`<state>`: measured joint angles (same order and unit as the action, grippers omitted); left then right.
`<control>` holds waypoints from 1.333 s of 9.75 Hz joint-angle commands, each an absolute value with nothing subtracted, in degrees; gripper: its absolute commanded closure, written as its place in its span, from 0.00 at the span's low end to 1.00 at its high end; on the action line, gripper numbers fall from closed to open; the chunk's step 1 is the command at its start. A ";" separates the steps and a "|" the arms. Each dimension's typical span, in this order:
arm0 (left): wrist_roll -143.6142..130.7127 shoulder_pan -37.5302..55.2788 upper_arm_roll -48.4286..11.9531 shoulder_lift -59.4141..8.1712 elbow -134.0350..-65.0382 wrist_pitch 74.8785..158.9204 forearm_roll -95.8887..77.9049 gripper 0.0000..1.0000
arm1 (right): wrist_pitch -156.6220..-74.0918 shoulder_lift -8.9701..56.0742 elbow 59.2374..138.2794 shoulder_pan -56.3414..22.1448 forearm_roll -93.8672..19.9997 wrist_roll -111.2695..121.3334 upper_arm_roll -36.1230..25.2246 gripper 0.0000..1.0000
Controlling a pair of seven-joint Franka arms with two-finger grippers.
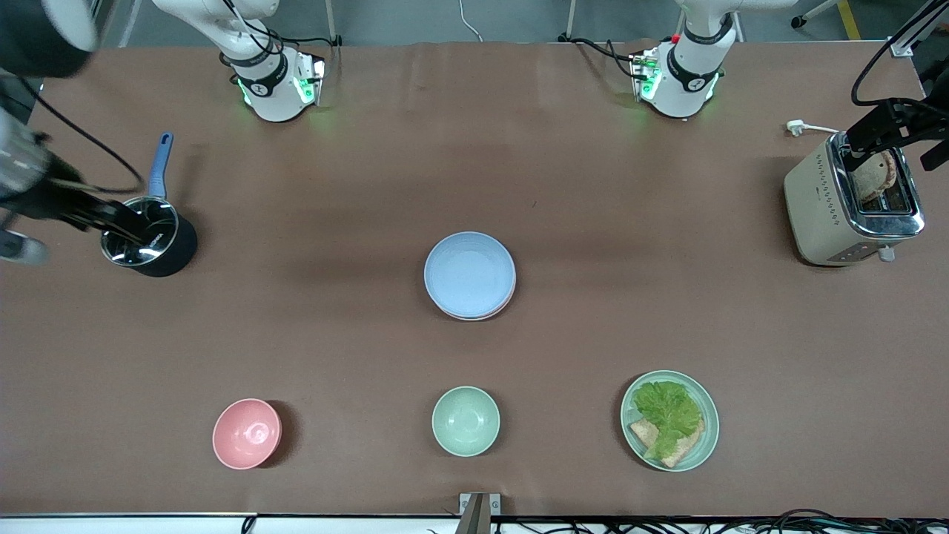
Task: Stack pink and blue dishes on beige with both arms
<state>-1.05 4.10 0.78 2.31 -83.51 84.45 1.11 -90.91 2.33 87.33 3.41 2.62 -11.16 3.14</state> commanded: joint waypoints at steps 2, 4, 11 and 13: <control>-0.09 3.87 1.93 1.67 -84.64 83.41 -0.70 0.00 | -89.39 0.61 86.76 2.55 -0.35 -1.26 -2.28 0.00; -0.09 3.87 1.93 1.58 -84.64 83.41 0.09 0.00 | -84.05 1.23 80.36 2.55 0.78 -0.97 -2.11 0.00; -3.43 4.04 0.79 1.67 -85.69 83.50 -0.79 0.00 | -83.67 1.23 80.42 3.08 1.49 2.37 -2.02 0.00; -3.43 3.96 0.62 1.67 -85.69 83.50 -0.88 0.00 | -83.67 1.23 80.51 3.16 1.41 2.29 -2.02 0.00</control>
